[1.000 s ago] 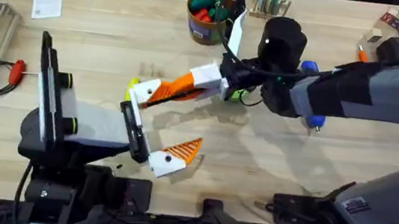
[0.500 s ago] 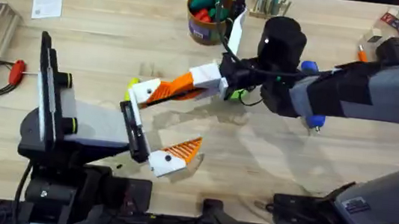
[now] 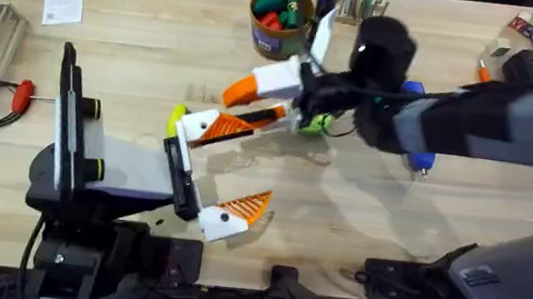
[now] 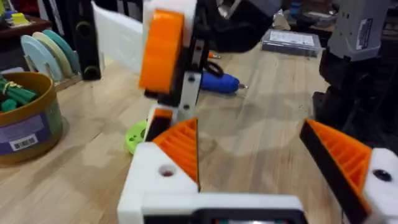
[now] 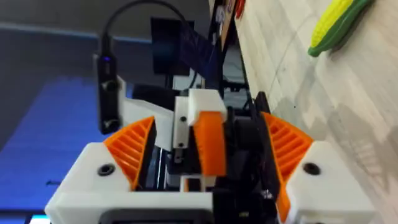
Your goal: Pick up the gripper from the table and insert it into the empty holder that is missing its gripper. Then pick up a screw, insert it into the mounting hole, and use the screwdriver to tighten it. Finally, clean up the table by picking up the vegetable and placing it into the bucket.
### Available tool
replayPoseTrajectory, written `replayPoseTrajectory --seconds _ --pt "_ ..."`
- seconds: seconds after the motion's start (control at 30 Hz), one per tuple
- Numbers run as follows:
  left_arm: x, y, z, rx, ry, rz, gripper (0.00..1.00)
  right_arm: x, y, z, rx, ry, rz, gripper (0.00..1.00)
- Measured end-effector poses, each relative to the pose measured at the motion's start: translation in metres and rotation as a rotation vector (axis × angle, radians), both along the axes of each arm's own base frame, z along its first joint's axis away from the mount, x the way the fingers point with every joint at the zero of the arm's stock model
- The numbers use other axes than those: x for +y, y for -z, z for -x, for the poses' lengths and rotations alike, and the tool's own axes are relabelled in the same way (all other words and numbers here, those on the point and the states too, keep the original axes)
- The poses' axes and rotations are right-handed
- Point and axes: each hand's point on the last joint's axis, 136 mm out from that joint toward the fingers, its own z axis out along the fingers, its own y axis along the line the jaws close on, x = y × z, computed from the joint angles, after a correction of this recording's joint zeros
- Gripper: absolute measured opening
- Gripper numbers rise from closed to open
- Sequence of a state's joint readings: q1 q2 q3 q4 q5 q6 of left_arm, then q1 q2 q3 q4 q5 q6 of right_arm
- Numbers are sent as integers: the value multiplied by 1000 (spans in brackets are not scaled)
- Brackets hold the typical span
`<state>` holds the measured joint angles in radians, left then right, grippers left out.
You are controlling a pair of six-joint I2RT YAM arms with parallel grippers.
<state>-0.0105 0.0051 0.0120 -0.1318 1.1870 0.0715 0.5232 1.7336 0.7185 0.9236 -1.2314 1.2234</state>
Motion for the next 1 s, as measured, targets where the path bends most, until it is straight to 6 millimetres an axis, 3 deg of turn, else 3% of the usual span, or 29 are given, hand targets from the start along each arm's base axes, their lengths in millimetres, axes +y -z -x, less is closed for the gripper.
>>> replayPoseTrajectory --seconds 0.27,0.47,0.73,1.0 --pt "0 0 0 0 0 0 985 -60 -41 -17 -7 161 83 924" --pt "0 0 0 0 3 0 985 -103 -58 -21 -17 284 255 925" --pt "0 0 1 0 3 0 986 -138 -52 -25 -156 382 678 926" --pt "0 0 1 0 3 0 986 -170 -25 -35 -172 462 1098 928"
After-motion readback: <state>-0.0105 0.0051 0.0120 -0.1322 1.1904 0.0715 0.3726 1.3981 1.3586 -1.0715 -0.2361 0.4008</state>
